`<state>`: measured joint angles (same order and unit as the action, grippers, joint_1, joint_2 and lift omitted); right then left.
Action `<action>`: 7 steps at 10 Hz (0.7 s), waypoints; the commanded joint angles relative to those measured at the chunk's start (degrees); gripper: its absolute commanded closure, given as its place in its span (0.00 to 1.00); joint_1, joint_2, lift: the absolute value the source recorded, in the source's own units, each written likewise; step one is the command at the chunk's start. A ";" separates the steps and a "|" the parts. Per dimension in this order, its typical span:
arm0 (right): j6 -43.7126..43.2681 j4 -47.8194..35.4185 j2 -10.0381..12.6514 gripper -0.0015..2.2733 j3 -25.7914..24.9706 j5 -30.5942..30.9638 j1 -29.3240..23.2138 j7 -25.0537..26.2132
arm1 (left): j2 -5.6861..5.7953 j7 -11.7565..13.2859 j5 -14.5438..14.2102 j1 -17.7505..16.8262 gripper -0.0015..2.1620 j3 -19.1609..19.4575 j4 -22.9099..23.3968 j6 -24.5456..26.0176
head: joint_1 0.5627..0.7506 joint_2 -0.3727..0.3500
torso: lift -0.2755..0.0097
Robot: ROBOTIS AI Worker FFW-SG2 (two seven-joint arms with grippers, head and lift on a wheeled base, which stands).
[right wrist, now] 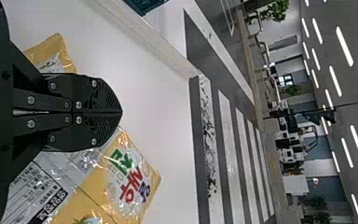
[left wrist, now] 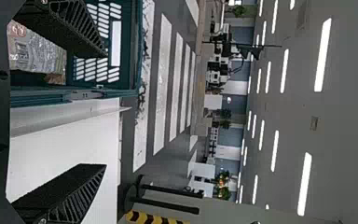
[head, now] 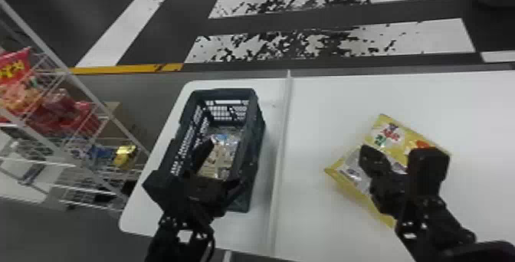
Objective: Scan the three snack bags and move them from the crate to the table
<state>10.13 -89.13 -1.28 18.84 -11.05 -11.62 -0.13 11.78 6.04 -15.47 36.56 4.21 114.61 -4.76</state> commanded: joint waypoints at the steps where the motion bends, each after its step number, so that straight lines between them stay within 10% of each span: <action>1: 1.79 2.12 -0.13 0.99 -0.91 -1.61 0.37 -1.18 | 0.00 0.11 0.00 -0.09 0.01 0.01 -0.18 -0.20 | 0.70 0.93 | 0.75; 7: 14.45 -9.22 -3.91 0.99 -8.91 -4.33 -9.65 -10.15 | -0.09 0.37 -0.09 -1.41 0.01 -1.40 -1.67 -0.73 | 0.70 0.88 | 0.75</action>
<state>22.65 -96.98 -4.68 11.01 -14.79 -20.47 -10.17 11.67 6.45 -15.57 35.30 3.04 113.14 -5.41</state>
